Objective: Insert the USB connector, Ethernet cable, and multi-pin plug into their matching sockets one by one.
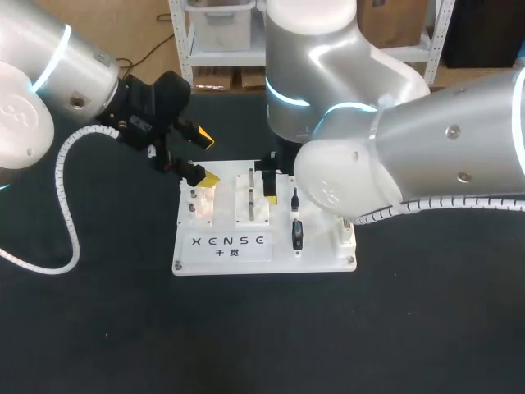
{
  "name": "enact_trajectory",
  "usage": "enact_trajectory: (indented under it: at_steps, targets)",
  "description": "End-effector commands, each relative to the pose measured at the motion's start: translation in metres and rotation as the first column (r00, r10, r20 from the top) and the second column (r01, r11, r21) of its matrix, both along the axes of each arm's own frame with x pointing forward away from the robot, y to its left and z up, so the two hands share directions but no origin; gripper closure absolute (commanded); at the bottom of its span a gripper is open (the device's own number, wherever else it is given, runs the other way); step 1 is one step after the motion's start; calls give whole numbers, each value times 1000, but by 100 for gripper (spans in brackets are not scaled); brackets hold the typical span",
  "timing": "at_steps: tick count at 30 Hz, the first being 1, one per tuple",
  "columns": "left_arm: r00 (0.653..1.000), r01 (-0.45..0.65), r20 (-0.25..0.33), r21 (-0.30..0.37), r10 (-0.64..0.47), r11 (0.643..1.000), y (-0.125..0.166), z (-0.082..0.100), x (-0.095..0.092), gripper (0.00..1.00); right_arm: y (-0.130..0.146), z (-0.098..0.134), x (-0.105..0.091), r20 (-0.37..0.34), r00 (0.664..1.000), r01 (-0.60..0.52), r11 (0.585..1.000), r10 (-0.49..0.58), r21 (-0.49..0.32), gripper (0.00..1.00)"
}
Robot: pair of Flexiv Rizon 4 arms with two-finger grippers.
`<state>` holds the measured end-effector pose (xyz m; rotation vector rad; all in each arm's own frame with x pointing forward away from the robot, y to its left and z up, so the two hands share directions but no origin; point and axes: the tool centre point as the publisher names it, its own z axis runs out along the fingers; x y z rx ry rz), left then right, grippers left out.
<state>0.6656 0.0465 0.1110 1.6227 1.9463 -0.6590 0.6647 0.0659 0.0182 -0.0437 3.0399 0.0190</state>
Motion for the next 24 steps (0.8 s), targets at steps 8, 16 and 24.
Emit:
enact_trajectory:
  at_steps: [8, 16, 24]
  targets:
    - [1000, 1, 3, -3, -1, 1000, 1, -1, -1, 0, 2, -5, 0, 8, 1000, 3, 1000, -3, -2, 73]
    - [1000, 1, 3, -3, -1, 1000, 1, -1, -1, 0, 0, 0, -3, 19, 1000, 0, 1000, 0, 10, 100]
    - [1000, 1, 3, -3, -1, 1000, 1, -1, -1, 0, -10, 19, -7, 66, 998, 10, 999, -12, 37, 100]
